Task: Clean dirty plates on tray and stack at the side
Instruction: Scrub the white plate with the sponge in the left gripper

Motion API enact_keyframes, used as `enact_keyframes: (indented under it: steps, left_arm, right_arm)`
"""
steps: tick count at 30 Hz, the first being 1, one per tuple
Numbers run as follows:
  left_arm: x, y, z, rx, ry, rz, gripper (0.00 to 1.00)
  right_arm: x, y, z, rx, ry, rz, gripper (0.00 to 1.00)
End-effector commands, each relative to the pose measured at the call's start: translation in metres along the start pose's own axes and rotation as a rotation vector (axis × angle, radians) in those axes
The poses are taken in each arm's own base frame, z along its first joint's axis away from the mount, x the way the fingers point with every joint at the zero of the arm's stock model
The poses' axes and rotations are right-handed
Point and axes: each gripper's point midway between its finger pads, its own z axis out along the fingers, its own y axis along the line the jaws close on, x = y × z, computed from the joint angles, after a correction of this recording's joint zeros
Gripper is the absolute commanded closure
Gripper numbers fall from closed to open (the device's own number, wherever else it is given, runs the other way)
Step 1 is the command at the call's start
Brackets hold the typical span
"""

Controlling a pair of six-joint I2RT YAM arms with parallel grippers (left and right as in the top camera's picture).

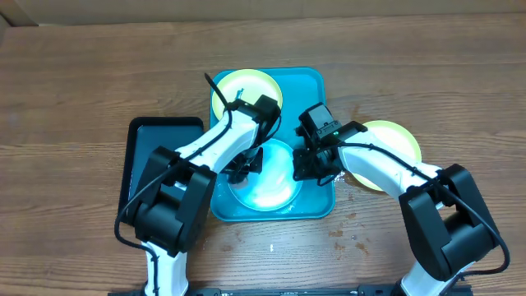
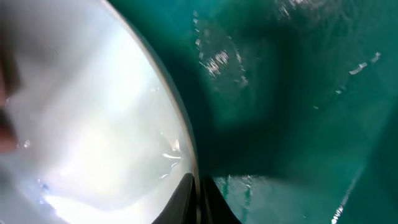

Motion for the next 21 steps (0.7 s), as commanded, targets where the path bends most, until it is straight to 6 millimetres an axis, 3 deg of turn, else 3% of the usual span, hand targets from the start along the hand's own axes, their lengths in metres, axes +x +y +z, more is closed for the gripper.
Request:
enact_keyframes:
  steps: [1,11,16,21]
  left_arm:
    - [-0.033,0.032,-0.006,-0.138,-0.084,-0.060,0.96]
    - [-0.033,-0.108,-0.031,0.600,0.039,-0.014,0.96]
    - [-0.015,-0.147,-0.040,0.780,0.109,0.112,0.96]
    - [0.006,-0.145,-0.042,0.789,0.182,0.163,0.96]
  right_arm:
    - [-0.005,-0.019,-0.002,0.079,-0.015,0.015,0.96]
    - [-0.005,-0.019,-0.002,0.079,-0.015,0.015,0.96]
    - [-0.005,-0.019,-0.002,0.079,-0.015,0.015,0.96]
    - [-0.005,-0.019,-0.002,0.079,-0.015,0.015,0.96]
